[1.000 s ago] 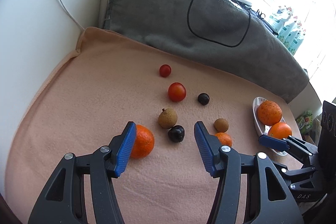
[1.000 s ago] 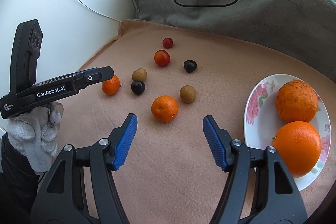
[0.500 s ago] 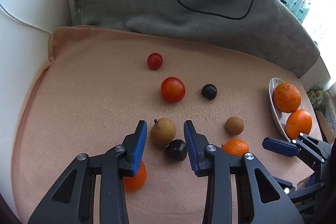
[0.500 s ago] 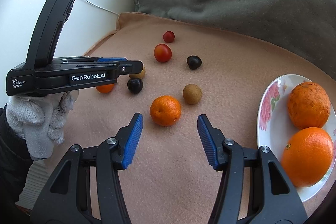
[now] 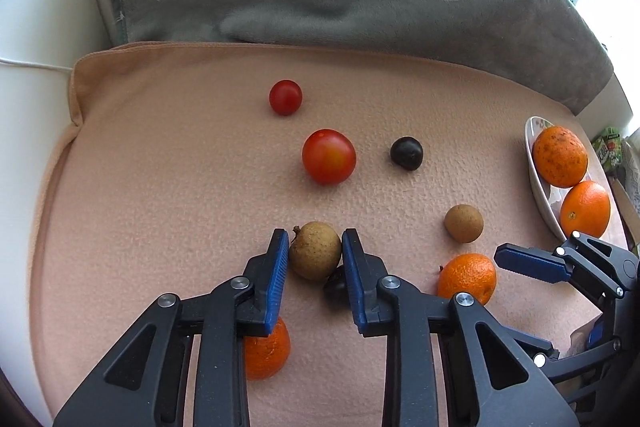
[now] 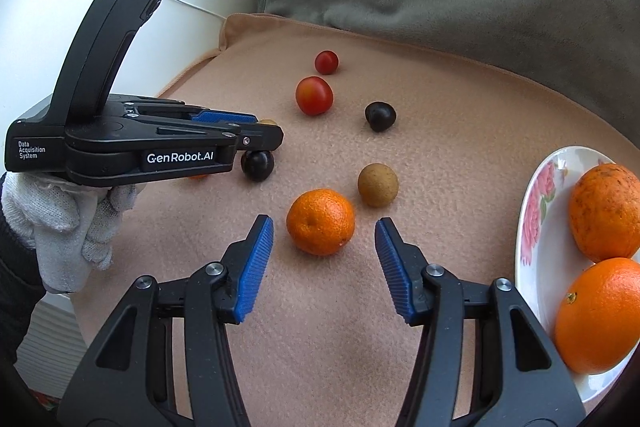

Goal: Organize fruits
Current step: 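Move the left tool to a small mandarin and close around it, then carry the small mandarin onto the plate and open the left tool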

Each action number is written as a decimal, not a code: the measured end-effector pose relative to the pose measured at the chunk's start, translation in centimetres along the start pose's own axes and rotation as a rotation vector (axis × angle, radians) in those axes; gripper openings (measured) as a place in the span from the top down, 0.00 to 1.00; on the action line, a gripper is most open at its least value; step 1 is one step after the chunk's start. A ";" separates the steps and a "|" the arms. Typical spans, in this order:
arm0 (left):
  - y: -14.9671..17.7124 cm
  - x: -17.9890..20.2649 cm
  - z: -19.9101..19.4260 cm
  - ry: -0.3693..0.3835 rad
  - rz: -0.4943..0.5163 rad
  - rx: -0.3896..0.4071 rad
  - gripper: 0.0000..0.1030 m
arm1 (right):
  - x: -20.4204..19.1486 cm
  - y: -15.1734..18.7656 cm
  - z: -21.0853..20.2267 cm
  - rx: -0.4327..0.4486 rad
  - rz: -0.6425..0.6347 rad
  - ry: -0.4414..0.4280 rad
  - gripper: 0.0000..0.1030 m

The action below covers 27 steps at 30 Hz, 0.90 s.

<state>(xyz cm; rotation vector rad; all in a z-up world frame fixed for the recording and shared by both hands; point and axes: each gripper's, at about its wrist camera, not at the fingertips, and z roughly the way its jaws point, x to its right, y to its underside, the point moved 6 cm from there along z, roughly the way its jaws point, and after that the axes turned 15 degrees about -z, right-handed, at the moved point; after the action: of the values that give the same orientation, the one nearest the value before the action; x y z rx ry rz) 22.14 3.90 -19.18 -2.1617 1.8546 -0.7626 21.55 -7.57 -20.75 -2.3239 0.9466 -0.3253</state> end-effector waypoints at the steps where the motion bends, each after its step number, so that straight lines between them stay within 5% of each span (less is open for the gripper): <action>1: 0.0 -0.1 0.0 0.003 -0.004 0.000 0.75 | 0.0 0.0 0.1 -0.002 0.001 -0.002 0.46; 10: 0.2 -0.3 -0.4 0.015 -0.021 0.012 0.75 | 0.0 -0.5 1.7 -0.012 0.003 -0.037 0.62; 27: 0.4 -0.1 -3.9 0.096 -0.064 0.080 0.75 | 1.0 0.3 -3.2 0.074 0.041 -0.015 0.64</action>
<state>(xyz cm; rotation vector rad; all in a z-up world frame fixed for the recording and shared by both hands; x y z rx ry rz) 19.86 4.66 -16.05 -2.1798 1.7737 -0.9530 20.73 -9.81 -18.39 -2.2338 0.9582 -0.3205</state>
